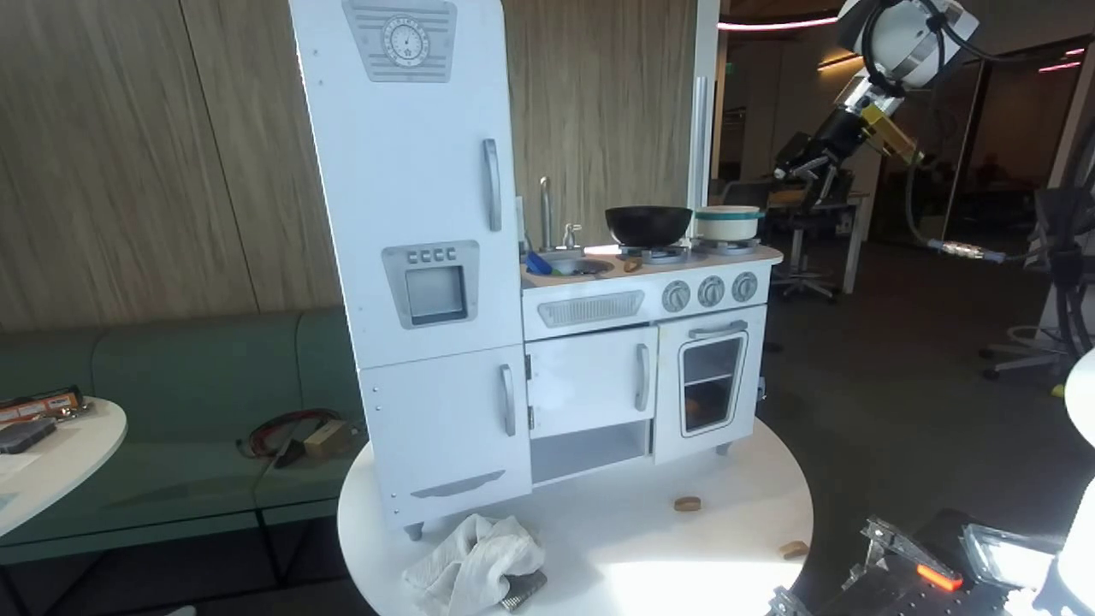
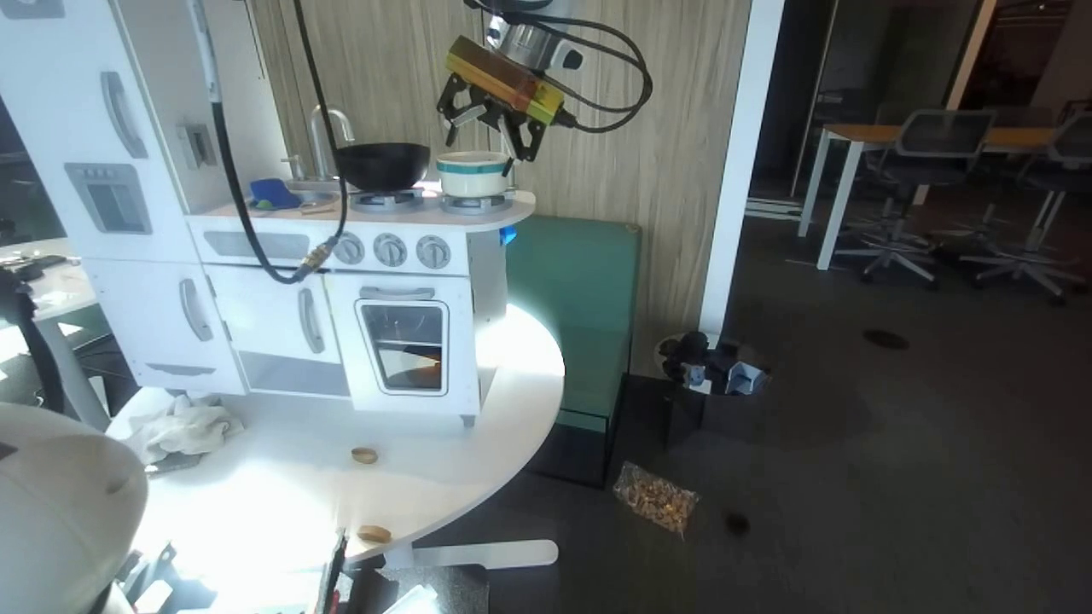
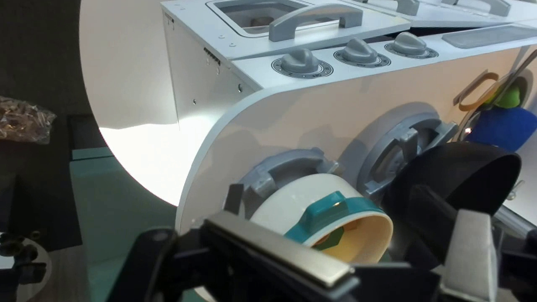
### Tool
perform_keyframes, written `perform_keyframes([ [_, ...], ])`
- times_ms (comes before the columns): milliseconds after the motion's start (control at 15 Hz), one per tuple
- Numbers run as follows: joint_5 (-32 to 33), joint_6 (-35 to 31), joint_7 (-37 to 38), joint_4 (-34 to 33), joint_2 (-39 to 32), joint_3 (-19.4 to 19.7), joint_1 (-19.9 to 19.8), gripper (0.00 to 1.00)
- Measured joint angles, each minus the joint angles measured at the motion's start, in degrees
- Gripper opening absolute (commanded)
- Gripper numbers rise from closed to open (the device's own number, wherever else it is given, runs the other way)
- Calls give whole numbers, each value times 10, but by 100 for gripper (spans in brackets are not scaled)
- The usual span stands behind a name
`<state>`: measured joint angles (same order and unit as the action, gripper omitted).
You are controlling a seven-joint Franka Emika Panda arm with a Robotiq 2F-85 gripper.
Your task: Pour the contents in the pot into the black bowl then use the spoon to stir it
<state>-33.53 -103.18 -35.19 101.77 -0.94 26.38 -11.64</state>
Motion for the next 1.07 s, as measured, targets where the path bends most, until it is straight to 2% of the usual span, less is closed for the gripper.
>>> perform_keyframes([
  [400, -74, 85, 0, -85, -86, -37, -66, 100],
  [667, -81, 120, 0, -131, -135, -65, -96, 100],
  [1067, -81, 136, 1, -180, -176, -97, -121, 100],
])
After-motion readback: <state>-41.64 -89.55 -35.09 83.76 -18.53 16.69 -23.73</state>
